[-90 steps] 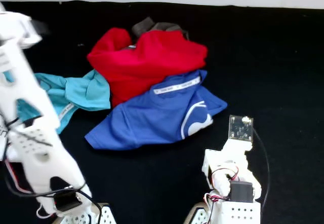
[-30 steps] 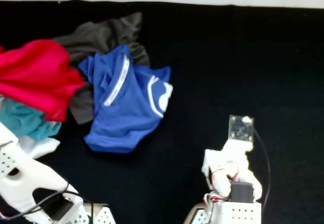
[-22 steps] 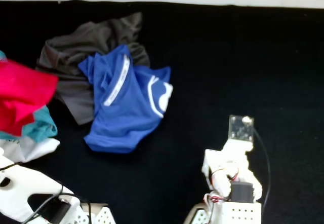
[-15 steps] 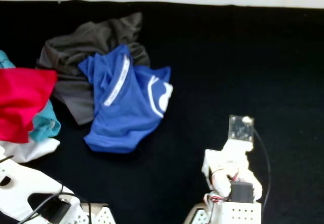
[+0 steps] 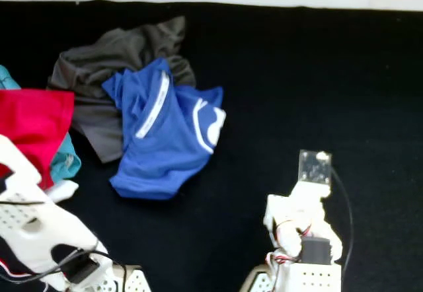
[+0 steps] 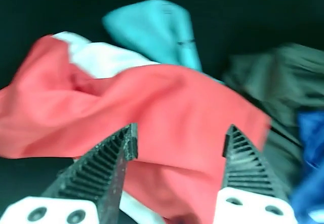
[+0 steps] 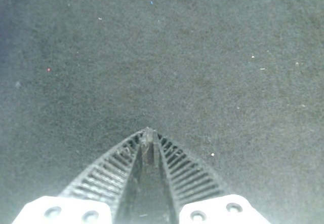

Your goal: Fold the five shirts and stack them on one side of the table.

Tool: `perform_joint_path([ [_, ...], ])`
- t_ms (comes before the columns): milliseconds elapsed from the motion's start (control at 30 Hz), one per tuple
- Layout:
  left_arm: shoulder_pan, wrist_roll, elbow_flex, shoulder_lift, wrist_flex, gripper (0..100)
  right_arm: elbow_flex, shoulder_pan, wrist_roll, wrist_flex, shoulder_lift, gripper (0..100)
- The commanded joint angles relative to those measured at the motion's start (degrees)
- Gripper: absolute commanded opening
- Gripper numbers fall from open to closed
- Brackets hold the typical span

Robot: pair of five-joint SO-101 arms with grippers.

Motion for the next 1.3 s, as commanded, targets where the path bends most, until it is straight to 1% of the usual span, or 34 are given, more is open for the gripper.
perform_joint_path([
  [0,9.5,0.6,18.0,-15.0,0.7,26,7.4,-0.3,-0.4,0.2,0.0,0.9],
  [133,23.7,0.5,47.4,-29.1,0.4,26,7.4,-0.3,-0.4,0.2,0.0,0.9],
  [233,35.4,0.4,65.8,-35.4,-1.0,26,7.4,-0.3,-0.4,0.2,0.0,0.9],
  [333,44.4,0.4,78.8,-37.4,-7.2,26,7.4,-0.3,-0.4,0.2,0.0,0.9],
  [400,47.5,0.5,84.7,-37.5,-13.4,26,7.4,-0.3,-0.5,0.2,0.0,0.9],
  [567,49.2,0.6,94.8,-37.4,-28.7,26,7.4,-0.3,-0.4,0.2,0.0,0.9],
  [700,49.2,0.6,102.3,-37.3,-36.0,32,7.4,-0.3,-0.4,0.2,0.0,0.9],
  [867,48.4,0.4,109.8,-37.3,-42.5,33,7.4,-0.3,-0.3,0.0,0.0,1.0],
  [1000,47.8,0.0,113.5,-37.3,-45.1,33,7.6,-0.3,-0.3,-4.4,0.0,1.0],
  [1067,47.7,-4.2,114.3,-36.4,-44.9,32,7.4,-0.3,-0.3,-6.3,0.0,1.0],
  [1100,47.7,-7.2,114.3,-35.1,-44.6,31,7.4,-0.3,-0.3,-7.6,0.0,1.0],
  [1167,47.5,-12.1,114.0,-31.4,-43.3,22,7.4,-0.3,-0.3,-10.4,0.0,1.0],
  [1267,46.1,-16.3,112.1,-26.4,-40.4,2,7.6,-0.3,-0.3,-14.3,0.0,1.0],
])
